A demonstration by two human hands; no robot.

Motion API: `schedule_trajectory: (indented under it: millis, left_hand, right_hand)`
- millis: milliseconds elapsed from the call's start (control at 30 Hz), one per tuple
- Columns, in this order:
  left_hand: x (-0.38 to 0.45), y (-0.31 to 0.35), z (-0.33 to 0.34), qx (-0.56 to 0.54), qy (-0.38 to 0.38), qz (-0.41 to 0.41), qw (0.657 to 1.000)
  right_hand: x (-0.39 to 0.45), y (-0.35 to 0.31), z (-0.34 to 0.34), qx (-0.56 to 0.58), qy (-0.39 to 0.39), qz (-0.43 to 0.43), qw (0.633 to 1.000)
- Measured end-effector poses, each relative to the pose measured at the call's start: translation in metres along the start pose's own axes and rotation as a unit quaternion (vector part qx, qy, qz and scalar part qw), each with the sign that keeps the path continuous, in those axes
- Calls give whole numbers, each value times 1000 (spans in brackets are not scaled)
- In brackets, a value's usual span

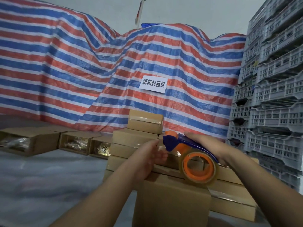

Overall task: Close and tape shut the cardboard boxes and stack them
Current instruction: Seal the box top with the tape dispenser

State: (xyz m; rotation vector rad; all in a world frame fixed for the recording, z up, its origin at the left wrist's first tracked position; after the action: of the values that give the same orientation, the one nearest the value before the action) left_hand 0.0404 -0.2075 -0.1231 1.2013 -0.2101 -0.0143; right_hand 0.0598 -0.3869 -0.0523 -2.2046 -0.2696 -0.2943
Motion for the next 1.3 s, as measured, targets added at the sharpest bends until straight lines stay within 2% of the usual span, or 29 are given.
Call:
schedule_trajectory:
  millis: [167, 467, 600, 667, 767, 867, 933, 967, 1000, 1067, 1100, 1167, 1300]
  left_hand:
    - [5, -1, -1, 33, -3, 19, 999]
    - [12, -7, -13, 61, 42, 21, 997]
    - [17, -8, -20, 132, 74, 41, 988]
    - [20, -10, -25, 98, 104, 40, 989]
    - [19, -19, -37, -20, 155, 0, 988]
    - [17, -23, -44, -99, 182, -3, 978]
    - [15, -19, -48, -105, 193, 7, 975]
    - [12, -13, -55, -52, 201, 26, 978]
    - [10, -2, -63, 49, 212, 57, 974]
    - [4, 14, -76, 259, 210, 131, 934]
    - [2, 14, -83, 312, 203, 136, 918]
    - [2, 5, -94, 343, 183, 121, 914]
    - [2, -9, -101, 320, 158, 70, 931]
  right_hand:
    - [0, 2, 4, 9, -12, 25, 1000]
    - [1, -6, 10, 20, -30, 32, 999]
    - [3, -6, 2, -55, -38, 46, 997]
    - [3, -3, -2, -55, -55, 59, 995]
    - [1, 2, 1, -35, -92, 83, 992]
    - [4, 0, 5, -53, -88, 76, 992]
    - [6, -5, 7, -99, -80, 64, 990]
    - [7, -6, 9, -122, -82, 62, 987]
    - [7, -7, 10, -138, -86, 61, 985]
    - [9, -10, 15, -158, -94, 61, 981]
    - [9, -12, 18, -173, -98, 58, 978]
    - [11, -18, 26, -220, -106, 49, 969]
    - [15, -24, 36, -276, -115, 50, 953]
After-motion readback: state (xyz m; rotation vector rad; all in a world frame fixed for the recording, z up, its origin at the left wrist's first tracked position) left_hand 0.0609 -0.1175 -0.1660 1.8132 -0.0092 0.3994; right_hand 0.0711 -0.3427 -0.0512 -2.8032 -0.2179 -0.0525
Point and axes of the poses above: each hand's wrist, its own x-axis towards the middle knuckle, its own z-axis out of the palm, y = z × x, the point moved 10 cm from there along x, towards the middle knuckle, and after that the axes turned 4 degrees about y, right-handed, at the moved point
